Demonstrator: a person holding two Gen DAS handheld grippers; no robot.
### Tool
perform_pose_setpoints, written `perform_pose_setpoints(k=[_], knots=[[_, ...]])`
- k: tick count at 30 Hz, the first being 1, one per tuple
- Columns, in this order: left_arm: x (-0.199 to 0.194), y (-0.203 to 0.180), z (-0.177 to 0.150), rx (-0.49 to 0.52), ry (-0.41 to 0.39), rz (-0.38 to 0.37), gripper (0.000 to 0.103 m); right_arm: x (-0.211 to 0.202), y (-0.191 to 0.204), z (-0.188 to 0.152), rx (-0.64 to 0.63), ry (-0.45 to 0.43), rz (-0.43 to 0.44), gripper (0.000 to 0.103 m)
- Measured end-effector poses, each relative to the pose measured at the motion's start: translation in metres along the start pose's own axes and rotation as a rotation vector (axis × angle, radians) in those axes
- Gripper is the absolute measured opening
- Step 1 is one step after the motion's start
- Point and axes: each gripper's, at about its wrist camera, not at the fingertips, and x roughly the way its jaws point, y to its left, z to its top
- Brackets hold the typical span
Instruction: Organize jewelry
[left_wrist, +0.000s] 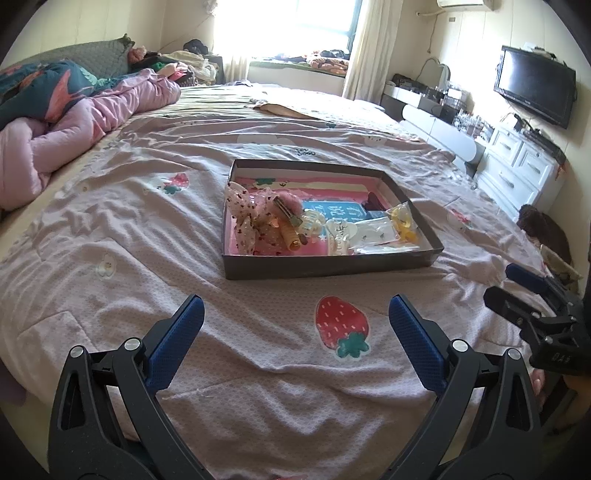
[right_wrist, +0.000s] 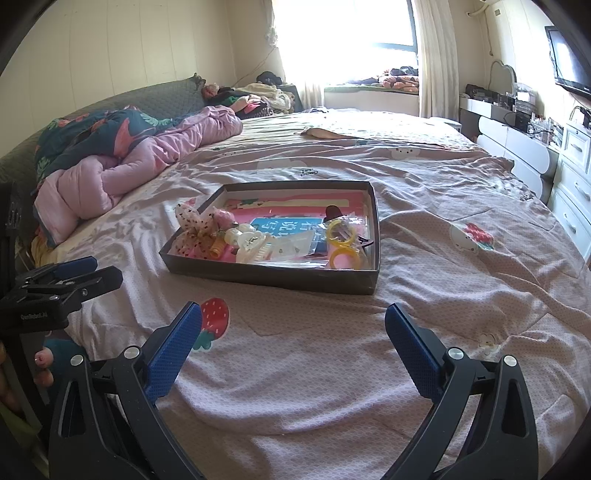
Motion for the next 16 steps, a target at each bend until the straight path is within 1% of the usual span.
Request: perform_pose_setpoints(k=[4,7,8,10,13,14,16], knots=[[0.004,0.004,-0.001,-0.021,0.01,0.005,0.092,0.003,-0.007,0.0,0.013,0.005,-0.003,0.096],[0.013,0.012,0.0,-0.048,0.028,0.039,0.092,0.009,-0.017,0.001,0.022,0.005,-0.024,0.096],[0.016,0.018,0.002,-0.062,0.034,0.046,0.092,0.013,-0.02,0.002,0.031,0.007,-0.031,0.096],[0.027,0.037,0.011,-0.092,0.049,0.087,0.092,0.02,-0.035,0.004,0.063,0.007,-0.058,0.096],[0.042,0.067,0.027,-0.133,0.061,0.147,0.092,0.037,-0.075,0.012,0.119,0.005,-0.152,0.096],[0.049,0.082,0.034,-0.149,0.059,0.191,0.092,0.043,-0.086,0.014,0.132,0.007,-0.183,0.096],[0.061,0.107,0.047,-0.167,0.058,0.226,0.092,0.06,-0.121,0.019,0.174,0.033,-0.258,0.096]])
